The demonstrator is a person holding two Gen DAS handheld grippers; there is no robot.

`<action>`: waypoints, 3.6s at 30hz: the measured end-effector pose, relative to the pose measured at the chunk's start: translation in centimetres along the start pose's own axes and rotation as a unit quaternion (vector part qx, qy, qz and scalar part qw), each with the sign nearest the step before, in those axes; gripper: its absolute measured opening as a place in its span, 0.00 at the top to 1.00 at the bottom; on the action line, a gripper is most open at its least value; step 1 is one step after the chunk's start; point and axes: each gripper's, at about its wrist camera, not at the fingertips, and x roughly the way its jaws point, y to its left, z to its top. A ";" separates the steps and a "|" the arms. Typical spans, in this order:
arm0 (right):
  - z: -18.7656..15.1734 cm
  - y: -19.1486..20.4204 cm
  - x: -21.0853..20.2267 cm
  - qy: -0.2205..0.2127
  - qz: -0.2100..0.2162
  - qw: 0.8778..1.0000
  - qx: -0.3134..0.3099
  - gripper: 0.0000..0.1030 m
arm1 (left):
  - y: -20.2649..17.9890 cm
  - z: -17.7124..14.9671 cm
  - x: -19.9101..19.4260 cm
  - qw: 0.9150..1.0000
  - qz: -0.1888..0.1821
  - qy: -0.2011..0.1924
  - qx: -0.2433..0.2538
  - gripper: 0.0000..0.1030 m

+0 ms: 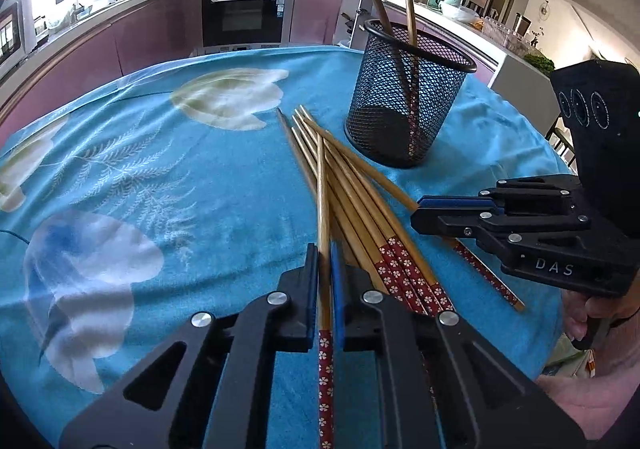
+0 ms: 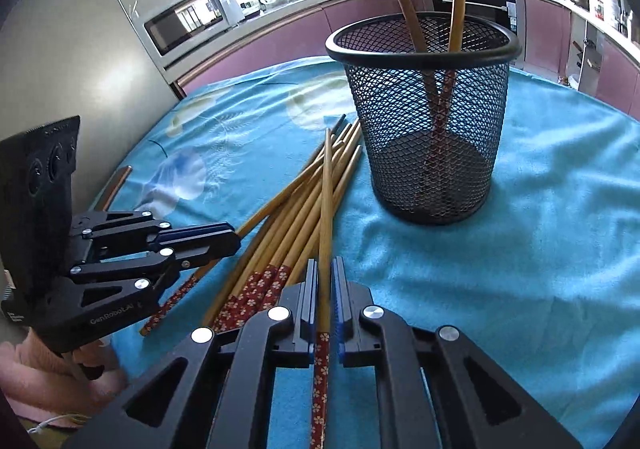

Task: Organize utensils
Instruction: 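Grasp a chopstick with the left tool while the right tool grasps another, then lift the left tool's chopstick into the mesh cup while the right tool inserts its chopstick, then open both tools and return them over the remaining chopsticks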

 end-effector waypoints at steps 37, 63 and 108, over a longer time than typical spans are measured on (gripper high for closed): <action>2.8 -0.8 -9.8 -0.158 0.037 0.987 -0.010 0.94 | -0.4 5.4 -10.3 0.988 -0.095 -0.118 0.003 0.93; 9.3 -3.2 -15.8 -0.270 0.011 0.963 -0.011 0.94 | -3.5 16.3 -13.1 0.971 -0.085 -0.225 0.006 0.93; 5.5 -2.0 -9.2 -0.159 0.030 0.987 -0.009 0.63 | -2.1 10.4 -5.8 0.989 -0.020 -0.145 0.021 0.66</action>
